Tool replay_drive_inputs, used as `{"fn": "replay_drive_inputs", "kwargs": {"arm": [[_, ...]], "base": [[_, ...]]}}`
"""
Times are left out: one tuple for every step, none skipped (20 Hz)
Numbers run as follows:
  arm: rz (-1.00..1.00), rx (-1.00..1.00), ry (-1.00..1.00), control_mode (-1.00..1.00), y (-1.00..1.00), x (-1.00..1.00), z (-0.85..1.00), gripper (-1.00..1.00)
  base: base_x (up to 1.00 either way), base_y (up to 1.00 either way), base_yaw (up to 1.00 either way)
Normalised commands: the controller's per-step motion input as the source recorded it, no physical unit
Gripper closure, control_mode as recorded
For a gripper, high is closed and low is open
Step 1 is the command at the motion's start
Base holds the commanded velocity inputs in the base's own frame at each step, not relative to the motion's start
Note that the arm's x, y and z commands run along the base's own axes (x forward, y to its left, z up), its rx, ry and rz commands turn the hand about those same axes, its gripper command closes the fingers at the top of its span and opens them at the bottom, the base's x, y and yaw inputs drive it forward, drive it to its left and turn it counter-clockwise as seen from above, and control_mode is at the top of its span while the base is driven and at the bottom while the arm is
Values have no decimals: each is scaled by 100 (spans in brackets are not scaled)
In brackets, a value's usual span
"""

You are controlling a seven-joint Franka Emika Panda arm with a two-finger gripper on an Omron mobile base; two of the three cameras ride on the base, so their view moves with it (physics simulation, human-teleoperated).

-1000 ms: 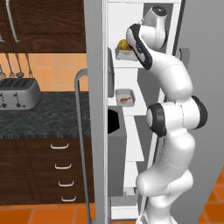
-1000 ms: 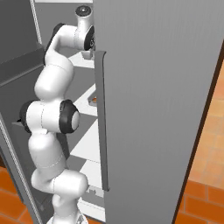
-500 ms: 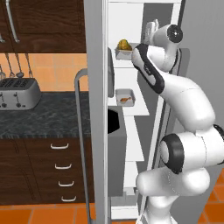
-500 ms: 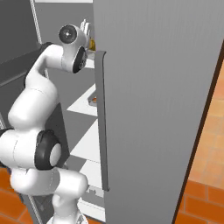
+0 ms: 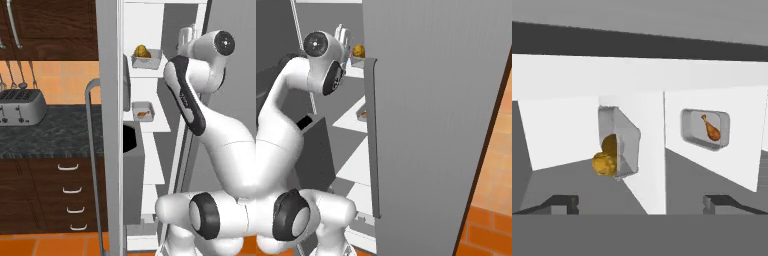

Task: Take the meat container that has the chicken drumstick and place it on the second highest rack of the freezer. Then take the vegetable container that has the avocado and squash and place it on the highest rack of the freezer.

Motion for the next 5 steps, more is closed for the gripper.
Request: {"fn": "replay_drive_inputs", "kwargs": {"arm": [[5, -3, 0, -100, 0, -100, -81, -100], [5, -2, 0, -100, 0, -100, -79, -100], [2, -6, 0, -100, 0, -100, -80, -100], [0, -11, 0, -100, 19, -100, -81, -100], [0, -6, 0, -100, 7, -100, -78, -100]], "base": [[0, 0, 0], [0, 0, 0], [0, 0, 0], [0, 0, 0], [0, 0, 0]]}}
